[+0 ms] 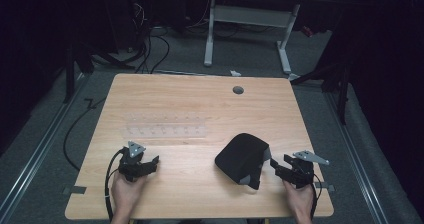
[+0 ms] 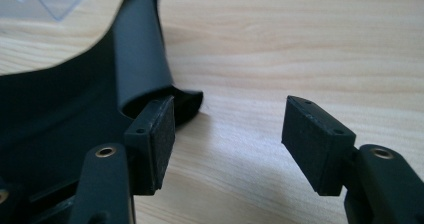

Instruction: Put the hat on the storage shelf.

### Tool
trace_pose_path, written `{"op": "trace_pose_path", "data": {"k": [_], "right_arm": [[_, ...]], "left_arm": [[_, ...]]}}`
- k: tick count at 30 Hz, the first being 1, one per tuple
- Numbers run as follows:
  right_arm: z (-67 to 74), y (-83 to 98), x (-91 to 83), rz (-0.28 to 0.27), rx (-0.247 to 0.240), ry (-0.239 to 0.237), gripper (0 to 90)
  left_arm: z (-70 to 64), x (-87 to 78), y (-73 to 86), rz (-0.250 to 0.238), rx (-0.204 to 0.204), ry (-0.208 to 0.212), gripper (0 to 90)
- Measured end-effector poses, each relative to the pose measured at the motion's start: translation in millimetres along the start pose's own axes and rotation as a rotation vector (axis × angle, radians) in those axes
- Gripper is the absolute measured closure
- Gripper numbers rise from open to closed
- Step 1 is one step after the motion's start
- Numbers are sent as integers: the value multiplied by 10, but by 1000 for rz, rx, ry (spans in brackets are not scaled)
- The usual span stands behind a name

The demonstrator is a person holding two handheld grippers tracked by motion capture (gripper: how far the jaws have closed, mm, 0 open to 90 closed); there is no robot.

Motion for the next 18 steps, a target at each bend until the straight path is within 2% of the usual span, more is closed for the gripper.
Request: {"op": "trace_pose_path", "data": {"k": [4,10,18], "right_arm": [[36,-50,-40,-15,-22,7,364],[102,-148,-111,-45,-52,-13,335],[123,-233,-165,-79,-53,-31,334]], "left_arm": [[0,0,0,0,0,0,297],[-1,0,1,1,1,1,297],[-1,-1,1,1,1,1,296]]}}
Point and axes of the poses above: each handheld gripper's, and its own axes: x roughly forward along the jaws, y roughly out of its underside, z roughly to its left, the point moved 1 cm from there along x, roughly forward along the jaws, and after that the axes turned 15 degrees about -x, right-handed, at the moved point
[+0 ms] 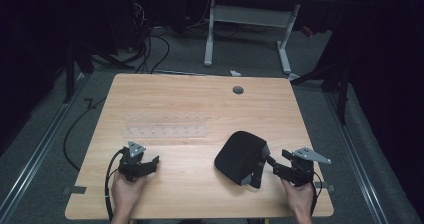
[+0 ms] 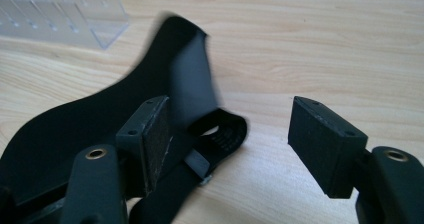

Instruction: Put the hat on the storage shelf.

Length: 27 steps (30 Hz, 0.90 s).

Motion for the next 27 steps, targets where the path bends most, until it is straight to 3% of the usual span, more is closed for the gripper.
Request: {"op": "trace_pose_path", "data": {"k": [9,18,27], "right_arm": [[22,-196,72,-21,-32,-25,301],[-15,-300,376,19,-34,-74,247],[-14,-256,654,57,-12,-126,212]], "left_arm": [[0,0,0,0,0,0,296],[-1,0,1,1,0,1,294],[-1,1,1,0,0,0,294]]}}
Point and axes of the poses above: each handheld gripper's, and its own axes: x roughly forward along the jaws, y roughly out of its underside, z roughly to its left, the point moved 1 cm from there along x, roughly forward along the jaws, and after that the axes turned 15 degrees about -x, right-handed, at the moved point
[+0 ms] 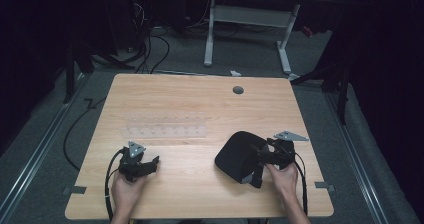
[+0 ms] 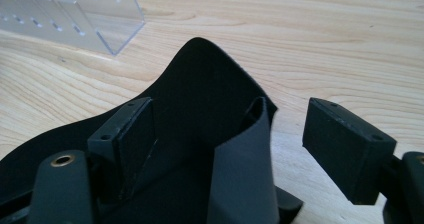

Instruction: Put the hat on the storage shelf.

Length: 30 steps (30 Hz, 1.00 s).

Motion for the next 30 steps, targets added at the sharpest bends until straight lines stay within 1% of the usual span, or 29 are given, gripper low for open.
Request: {"op": "trace_pose_path", "data": {"k": [1,3,4,6,7,9,11,14,15,17,20,22,23,24,25,26,27,29,30], "right_arm": [[0,0,0,0,0,0,212],[-14,21,84,12,14,-36,234],[-15,29,111,19,16,-45,249],[-16,35,136,28,10,-48,267],[-21,53,179,34,20,-79,312],[-23,71,202,30,18,-97,356],[-24,105,227,32,22,-116,379],[-29,184,257,15,32,-163,423],[-25,207,256,11,38,-175,443],[-23,239,244,-7,31,-191,494],[-18,258,220,-17,14,-213,569],[-32,278,202,-23,16,-235,625],[-32,278,202,-23,16,-235,625],[-41,305,178,-23,26,-246,669],[-45,316,166,-24,23,-249,694],[-45,316,166,-24,23,-249,694],[-45,338,144,-23,7,-252,732],[-35,346,135,-14,6,-253,741],[-26,357,116,-8,-8,-255,766]], "left_arm": [[0,0,0,0,0,0,294],[0,-1,1,0,0,0,293],[-1,-1,1,0,0,0,293],[-1,-1,1,1,0,1,294],[-1,-1,1,1,0,1,293],[-1,0,1,1,0,1,293],[-2,-1,2,1,1,1,293],[-2,-1,2,1,0,1,293],[-2,-1,2,1,0,2,293],[-2,0,2,0,0,1,293],[-2,0,2,1,0,2,293],[-3,0,2,0,0,1,293],[-3,0,2,0,0,1,293],[-3,0,2,0,-1,1,293],[-3,0,2,0,0,1,293],[-3,0,2,0,0,1,293],[-3,0,3,0,-1,1,293],[-4,0,3,0,-1,2,293],[-6,0,3,1,-2,3,293]]}}
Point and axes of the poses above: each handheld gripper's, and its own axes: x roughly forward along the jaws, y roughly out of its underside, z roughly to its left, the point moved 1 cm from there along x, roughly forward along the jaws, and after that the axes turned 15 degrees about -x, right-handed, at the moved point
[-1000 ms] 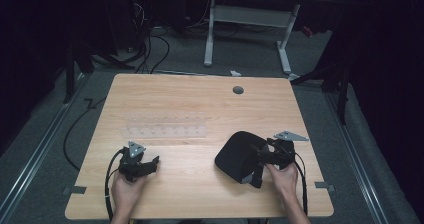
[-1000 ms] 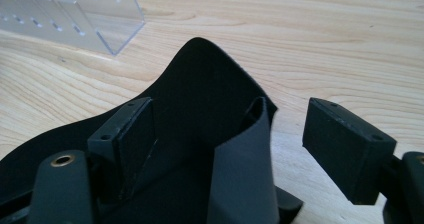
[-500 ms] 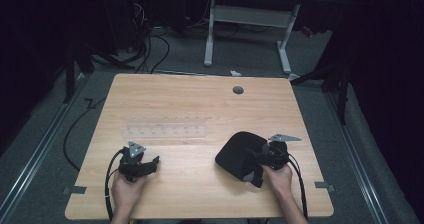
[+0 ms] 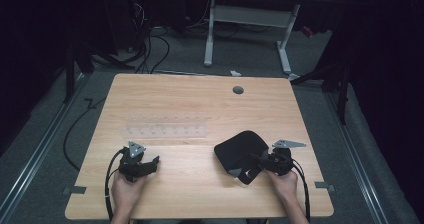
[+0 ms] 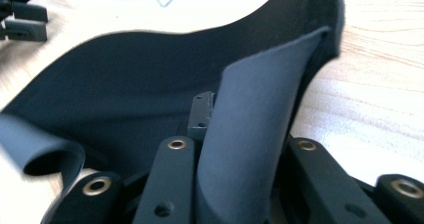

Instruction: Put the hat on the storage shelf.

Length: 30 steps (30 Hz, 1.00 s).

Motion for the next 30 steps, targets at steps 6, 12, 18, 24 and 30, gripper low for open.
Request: {"op": "trace_pose_path", "data": {"k": [6,12,18,24,30], "right_arm": [[35,-10,-71,-22,-18,-22,834],[112,-34,-136,-33,-48,-28,846],[182,-65,-206,-36,-62,-20,848],[250,-106,-314,-66,-47,-9,849],[331,-151,-423,-111,-13,-18,849]], "left_arm": [[-6,-2,7,1,3,5,302],[-9,-1,10,2,4,4,294],[-12,0,18,16,13,9,254],[-16,0,22,24,15,12,239],[-18,-6,24,26,11,17,240]]}}
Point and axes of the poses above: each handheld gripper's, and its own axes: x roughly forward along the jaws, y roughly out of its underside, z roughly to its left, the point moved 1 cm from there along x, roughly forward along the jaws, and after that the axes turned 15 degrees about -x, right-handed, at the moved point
